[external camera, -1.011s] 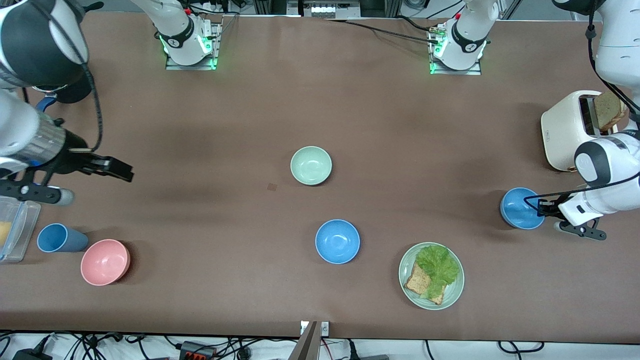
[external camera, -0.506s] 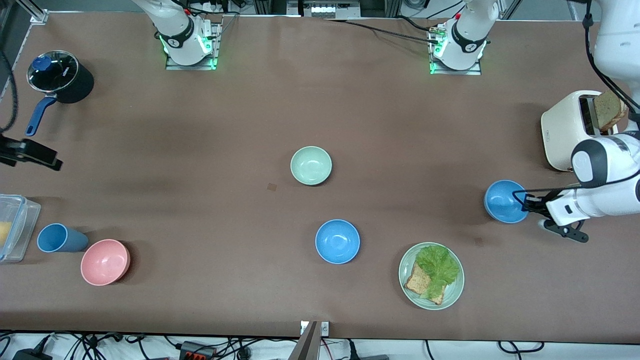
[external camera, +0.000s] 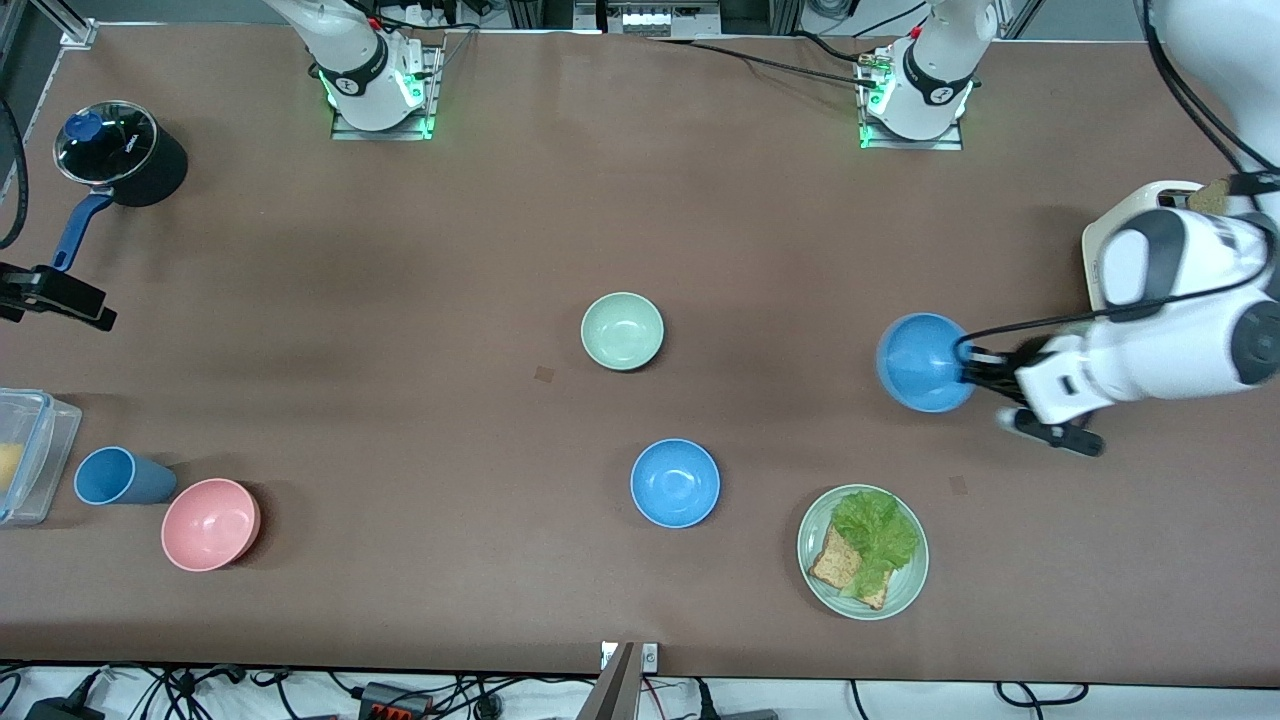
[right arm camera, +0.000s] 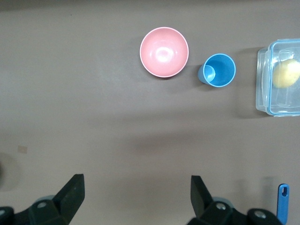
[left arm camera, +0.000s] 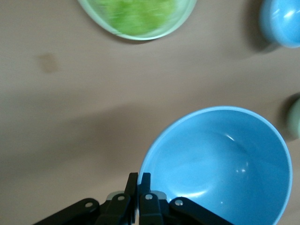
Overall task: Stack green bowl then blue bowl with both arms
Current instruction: 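Carry the blue bowl with the left gripper over the green bowl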
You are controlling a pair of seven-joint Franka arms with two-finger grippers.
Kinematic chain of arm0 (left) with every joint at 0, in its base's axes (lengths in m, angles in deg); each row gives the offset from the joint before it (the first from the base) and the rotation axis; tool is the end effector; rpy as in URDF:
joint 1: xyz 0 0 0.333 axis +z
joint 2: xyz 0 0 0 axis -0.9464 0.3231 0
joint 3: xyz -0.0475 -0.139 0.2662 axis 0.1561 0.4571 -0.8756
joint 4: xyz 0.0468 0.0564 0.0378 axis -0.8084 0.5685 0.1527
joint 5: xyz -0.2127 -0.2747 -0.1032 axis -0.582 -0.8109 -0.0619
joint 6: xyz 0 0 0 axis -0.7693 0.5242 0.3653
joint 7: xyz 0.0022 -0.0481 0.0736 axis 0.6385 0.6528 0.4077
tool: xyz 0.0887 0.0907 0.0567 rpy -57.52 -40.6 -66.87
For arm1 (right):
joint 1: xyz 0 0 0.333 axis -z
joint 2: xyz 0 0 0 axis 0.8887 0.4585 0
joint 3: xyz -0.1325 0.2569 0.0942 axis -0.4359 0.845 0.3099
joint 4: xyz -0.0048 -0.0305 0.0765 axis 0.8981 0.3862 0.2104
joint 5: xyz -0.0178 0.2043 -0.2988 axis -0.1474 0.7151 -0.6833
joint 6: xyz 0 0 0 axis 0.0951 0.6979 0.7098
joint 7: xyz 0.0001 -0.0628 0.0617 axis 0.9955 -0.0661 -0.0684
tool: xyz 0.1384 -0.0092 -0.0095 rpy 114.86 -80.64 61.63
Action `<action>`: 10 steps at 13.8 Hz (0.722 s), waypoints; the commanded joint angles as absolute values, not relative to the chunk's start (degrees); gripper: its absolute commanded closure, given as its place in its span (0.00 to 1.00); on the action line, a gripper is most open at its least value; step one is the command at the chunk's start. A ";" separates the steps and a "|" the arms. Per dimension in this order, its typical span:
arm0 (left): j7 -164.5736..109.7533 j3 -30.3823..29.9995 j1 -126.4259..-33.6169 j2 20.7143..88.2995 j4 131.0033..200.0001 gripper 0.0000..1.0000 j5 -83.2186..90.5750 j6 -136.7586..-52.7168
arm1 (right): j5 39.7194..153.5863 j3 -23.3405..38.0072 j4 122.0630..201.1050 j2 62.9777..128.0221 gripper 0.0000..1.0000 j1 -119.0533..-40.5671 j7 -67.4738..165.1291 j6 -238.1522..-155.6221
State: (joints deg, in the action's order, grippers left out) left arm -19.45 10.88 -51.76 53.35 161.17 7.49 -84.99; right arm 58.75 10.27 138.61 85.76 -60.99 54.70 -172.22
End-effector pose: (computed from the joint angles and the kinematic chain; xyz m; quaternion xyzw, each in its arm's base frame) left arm 0.5981 -0.0870 0.3497 0.9834 -0.0708 -0.0932 0.1383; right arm 0.5940 -0.0432 0.5563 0.9989 -0.0436 0.0092 0.0140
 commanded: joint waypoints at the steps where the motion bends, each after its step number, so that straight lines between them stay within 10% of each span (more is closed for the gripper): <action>1: -37.33 18.99 -52.50 51.82 164.04 1.00 6.69 -87.94 | 59.10 9.09 145.60 80.75 0.00 -62.01 52.81 -174.86; 10: -78.59 19.98 -74.38 53.67 172.74 1.00 9.59 -111.39 | 58.84 9.27 156.95 73.71 0.00 -62.45 53.33 -178.64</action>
State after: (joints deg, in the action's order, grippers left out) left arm -73.23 20.39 -72.58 53.52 169.76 8.39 -105.66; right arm 58.74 9.85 152.89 76.39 -61.82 53.63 -176.24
